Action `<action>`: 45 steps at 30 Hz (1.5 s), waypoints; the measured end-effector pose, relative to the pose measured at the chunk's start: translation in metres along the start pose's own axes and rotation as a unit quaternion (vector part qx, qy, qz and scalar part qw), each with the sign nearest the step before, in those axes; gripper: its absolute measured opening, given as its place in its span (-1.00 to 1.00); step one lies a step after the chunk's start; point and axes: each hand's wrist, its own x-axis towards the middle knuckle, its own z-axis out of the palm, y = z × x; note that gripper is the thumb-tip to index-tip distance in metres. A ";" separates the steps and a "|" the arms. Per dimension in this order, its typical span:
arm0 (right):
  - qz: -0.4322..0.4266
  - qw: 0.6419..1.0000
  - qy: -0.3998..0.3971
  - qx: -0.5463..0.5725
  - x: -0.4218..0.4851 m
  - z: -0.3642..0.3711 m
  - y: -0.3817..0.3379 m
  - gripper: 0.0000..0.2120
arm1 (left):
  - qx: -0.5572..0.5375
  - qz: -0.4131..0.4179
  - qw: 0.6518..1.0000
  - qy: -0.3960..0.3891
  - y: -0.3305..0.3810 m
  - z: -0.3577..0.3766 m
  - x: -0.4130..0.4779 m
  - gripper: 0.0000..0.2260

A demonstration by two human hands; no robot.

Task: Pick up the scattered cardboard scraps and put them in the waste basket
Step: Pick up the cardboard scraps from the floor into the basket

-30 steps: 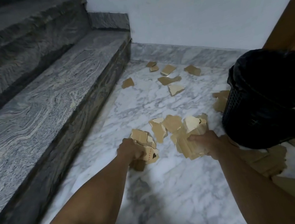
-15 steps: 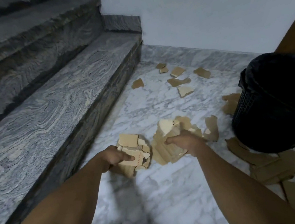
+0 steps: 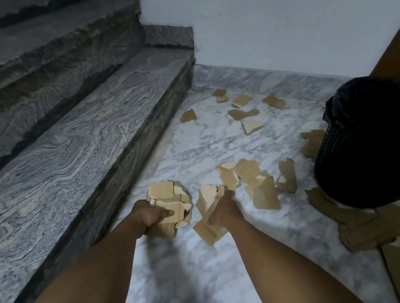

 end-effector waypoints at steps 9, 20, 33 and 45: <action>-0.020 0.989 -0.054 -0.137 -0.001 -0.012 0.000 0.23 | 0.003 0.007 1.000 0.018 0.003 0.013 -0.009 -0.70; 0.043 0.995 0.070 0.055 0.035 -0.095 0.037 -0.18 | 0.290 0.046 0.956 -0.025 -0.031 0.042 0.044 -0.28; 0.005 0.996 -0.025 -0.088 0.024 -0.061 0.063 -0.13 | 0.300 0.087 0.949 -0.044 -0.008 0.051 0.025 -0.33; -0.051 0.979 -0.030 0.194 0.002 -0.162 0.069 -0.65 | 0.249 0.058 0.966 -0.039 -0.017 0.047 0.027 -0.13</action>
